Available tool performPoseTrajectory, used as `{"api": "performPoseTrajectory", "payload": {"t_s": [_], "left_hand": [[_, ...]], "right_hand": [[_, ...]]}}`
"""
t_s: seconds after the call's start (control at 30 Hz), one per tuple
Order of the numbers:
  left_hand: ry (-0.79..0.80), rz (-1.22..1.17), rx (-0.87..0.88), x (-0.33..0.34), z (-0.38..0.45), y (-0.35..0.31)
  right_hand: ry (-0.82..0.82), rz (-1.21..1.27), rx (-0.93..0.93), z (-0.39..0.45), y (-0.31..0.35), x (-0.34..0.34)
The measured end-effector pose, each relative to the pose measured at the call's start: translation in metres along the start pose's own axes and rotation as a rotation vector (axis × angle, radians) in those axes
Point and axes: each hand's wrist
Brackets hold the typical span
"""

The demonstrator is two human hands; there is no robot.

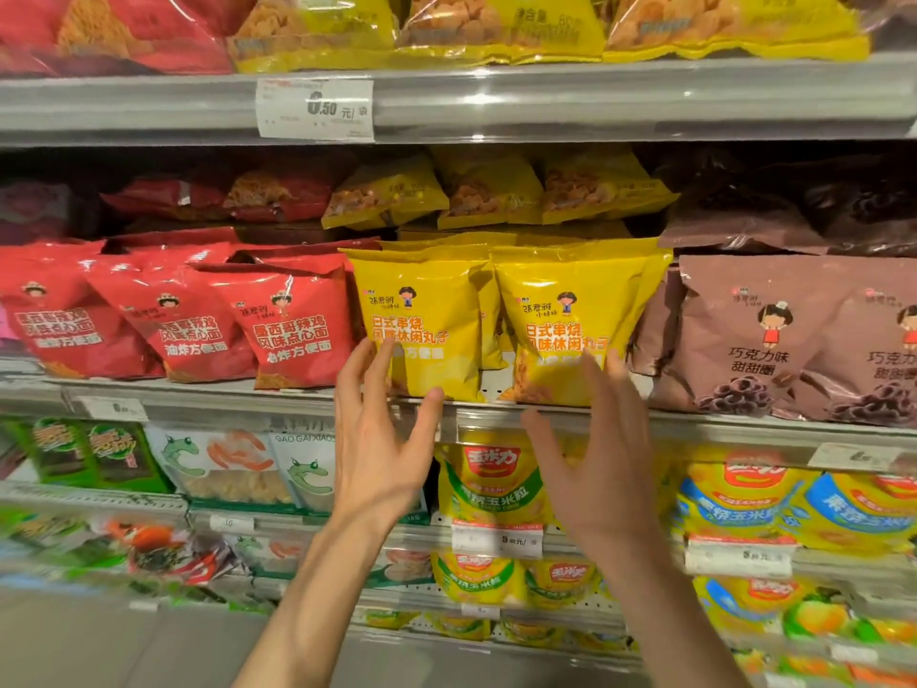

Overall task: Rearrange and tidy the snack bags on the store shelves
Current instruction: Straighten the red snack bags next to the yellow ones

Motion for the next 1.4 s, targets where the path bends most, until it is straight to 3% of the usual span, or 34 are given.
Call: {"api": "performPoseTrajectory", "payload": {"t_s": [0.1,0.33,0.57,0.73,0.93,1.2,1.4], "left_hand": [[0.084,-0.041,-0.072,-0.002,-0.022,0.003],[0.334,-0.111,-0.168,-0.021,-0.056,0.047],[0.449,-0.196,-0.110,-0.081,-0.048,0.111],[0.530,-0.183,-0.112,-0.144,-0.033,0.163],[0.436,-0.162,-0.057,-0.208,-0.018,0.191],[0.008,0.028,0.142,-0.241,0.031,0.170],[0.014,0.069,0.129,-0.230,0.057,0.160]], "right_hand": [[0.176,0.122,0.068,-0.023,0.003,0.010],[0.334,0.164,0.202,-0.059,0.023,0.053],[0.248,0.244,0.432,-0.068,0.074,0.120],[0.202,0.126,0.405,-0.074,0.138,0.164],[0.149,0.074,0.313,-0.062,0.187,0.181],[-0.095,-0.009,0.127,0.009,0.220,0.170],[-0.123,-0.042,0.114,0.044,0.235,0.177]]}}
Point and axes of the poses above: each hand's wrist, its own z-axis towards the middle knuckle, its own x-axis out of the palm, y = z × x, and after that the axes turned 13 degrees about y, right-handed
